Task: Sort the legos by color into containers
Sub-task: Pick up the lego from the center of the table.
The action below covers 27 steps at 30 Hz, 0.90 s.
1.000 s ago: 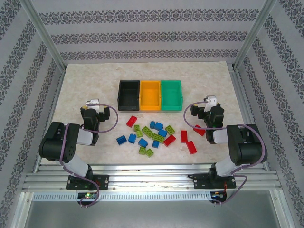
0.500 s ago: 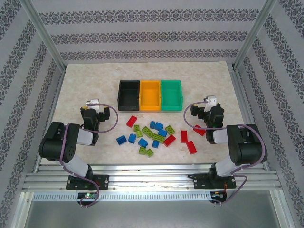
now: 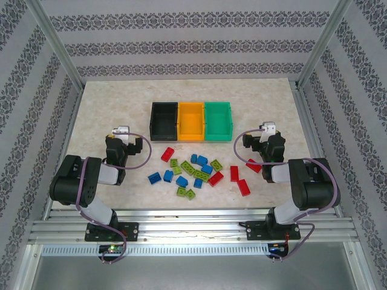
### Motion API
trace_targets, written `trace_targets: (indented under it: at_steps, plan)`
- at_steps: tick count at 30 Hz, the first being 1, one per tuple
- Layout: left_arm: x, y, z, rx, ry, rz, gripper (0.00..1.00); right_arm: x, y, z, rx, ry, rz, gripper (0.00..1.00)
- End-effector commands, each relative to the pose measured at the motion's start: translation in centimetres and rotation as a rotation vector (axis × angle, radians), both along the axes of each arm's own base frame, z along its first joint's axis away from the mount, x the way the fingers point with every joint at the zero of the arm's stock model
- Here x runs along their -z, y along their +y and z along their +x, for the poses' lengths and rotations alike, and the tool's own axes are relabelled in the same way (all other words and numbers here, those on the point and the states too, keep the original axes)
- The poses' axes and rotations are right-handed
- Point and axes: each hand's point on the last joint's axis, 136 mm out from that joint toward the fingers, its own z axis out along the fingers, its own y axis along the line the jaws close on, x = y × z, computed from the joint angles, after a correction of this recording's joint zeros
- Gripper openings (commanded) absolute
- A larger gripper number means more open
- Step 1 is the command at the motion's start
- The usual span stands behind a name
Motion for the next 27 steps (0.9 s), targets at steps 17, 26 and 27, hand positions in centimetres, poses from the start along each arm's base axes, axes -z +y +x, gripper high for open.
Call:
trace_targets:
  at_steps: [17,26,27]
  plan:
    - [-3.9,-0.9,-1.9,0.054,-0.151,0.011,0.99,-5.4,1.6,-2.7,0.029,-0.102,-0.080,0.98]
    - [-11.8,-0.7,-4.8,-0.027,-0.209,-0.227,0.99,-9.7,2.7,-7.1,0.019,-0.103,0.271,0.98]
    - [-12.0,0.5,-5.5,-0.109,-0.223,-0.303,0.99,-9.8,2.9,-7.4,0.009,-0.092,0.312,0.98]
